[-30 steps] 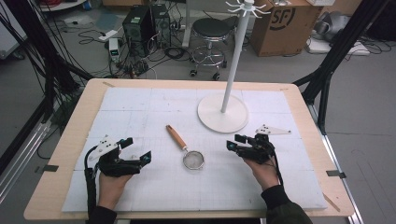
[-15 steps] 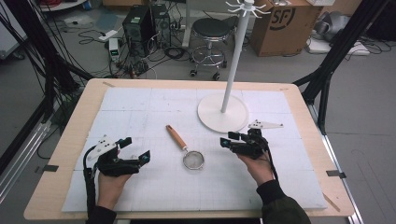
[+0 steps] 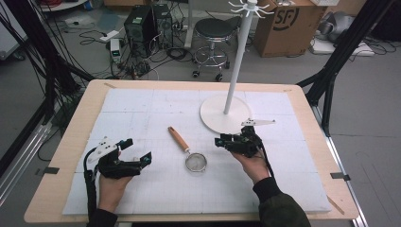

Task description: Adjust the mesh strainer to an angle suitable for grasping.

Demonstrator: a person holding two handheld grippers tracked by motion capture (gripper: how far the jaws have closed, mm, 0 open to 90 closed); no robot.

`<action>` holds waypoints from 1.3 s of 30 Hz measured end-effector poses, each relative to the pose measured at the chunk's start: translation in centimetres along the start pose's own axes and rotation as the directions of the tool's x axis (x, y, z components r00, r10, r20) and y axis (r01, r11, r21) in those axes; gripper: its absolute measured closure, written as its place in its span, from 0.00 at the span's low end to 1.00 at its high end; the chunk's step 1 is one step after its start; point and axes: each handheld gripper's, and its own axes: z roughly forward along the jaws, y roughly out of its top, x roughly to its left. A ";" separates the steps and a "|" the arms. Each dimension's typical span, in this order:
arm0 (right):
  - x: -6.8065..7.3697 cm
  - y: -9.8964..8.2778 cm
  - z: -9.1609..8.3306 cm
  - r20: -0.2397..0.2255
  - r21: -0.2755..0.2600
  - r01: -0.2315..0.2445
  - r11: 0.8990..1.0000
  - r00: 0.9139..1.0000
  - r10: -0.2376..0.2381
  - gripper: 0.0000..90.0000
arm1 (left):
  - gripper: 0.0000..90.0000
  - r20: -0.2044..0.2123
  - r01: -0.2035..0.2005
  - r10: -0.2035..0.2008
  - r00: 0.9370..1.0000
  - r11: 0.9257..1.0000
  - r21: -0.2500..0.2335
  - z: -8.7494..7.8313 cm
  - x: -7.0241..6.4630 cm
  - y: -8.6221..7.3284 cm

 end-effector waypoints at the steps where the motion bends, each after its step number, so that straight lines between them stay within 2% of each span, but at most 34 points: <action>1: 0.0 0.0 0.0 0.000 0.000 0.000 1.000 1.000 0.000 0.63 | 0.02 0.001 -0.002 0.002 1.000 1.000 -0.002 0.0 0.0 0.0; 4: -0.2 0.1 0.6 -0.035 0.015 -0.046 0.999 0.998 0.047 0.68 | 0.02 0.002 -0.005 0.005 1.000 1.000 -0.001 0.0 -0.1 0.0; 7: -0.1 0.5 1.3 -0.058 0.015 -0.059 0.998 0.996 0.060 0.70 | 0.02 0.006 -0.008 0.008 1.000 1.000 0.002 0.1 -0.1 0.0; 15: 0.3 0.9 2.2 -0.066 0.031 -0.055 0.998 0.996 0.057 0.70 | 0.02 0.001 -0.013 0.013 1.000 1.000 -0.003 0.0 -0.1 0.1; 23: 0.3 1.4 3.4 -0.069 0.069 -0.070 0.995 0.995 0.074 0.81 | 0.02 0.001 -0.016 0.016 1.000 1.000 -0.005 0.0 -0.2 0.1; 28: 0.6 1.8 4.5 -0.101 0.090 -0.070 0.993 0.992 0.079 0.93 | 0.02 0.003 -0.016 0.016 1.000 1.000 -0.005 0.0 -0.2 0.1; 29: 0.8 1.8 5.0 -0.103 0.108 -0.072 0.992 0.991 0.083 0.95 | 0.02 0.002 -0.017 0.017 1.000 1.000 -0.004 0.0 -0.2 0.1; 31: 0.8 1.9 5.3 -0.107 0.107 -0.068 0.992 0.991 0.080 0.97 | 0.02 0.003 -0.018 0.018 1.000 1.000 -0.003 0.0 -0.2 0.1; 35: 0.8 1.9 6.2 -0.114 0.126 -0.090 0.988 0.988 0.104 0.98 | 0.02 0.002 -0.022 0.022 1.000 1.000 0.000 0.0 -0.2 0.1; 36: 0.6 1.9 6.8 -0.111 0.144 -0.108 0.984 0.986 0.125 0.99 | 0.02 0.003 -0.021 0.021 1.000 1.000 -0.002 0.0 -0.2 0.1; 39: 0.5 2.0 7.3 -0.116 0.152 -0.117 0.981 0.984 0.136 0.99 | 0.02 0.005 -0.017 0.017 1.000 1.000 -0.004 -0.1 -0.2 0.1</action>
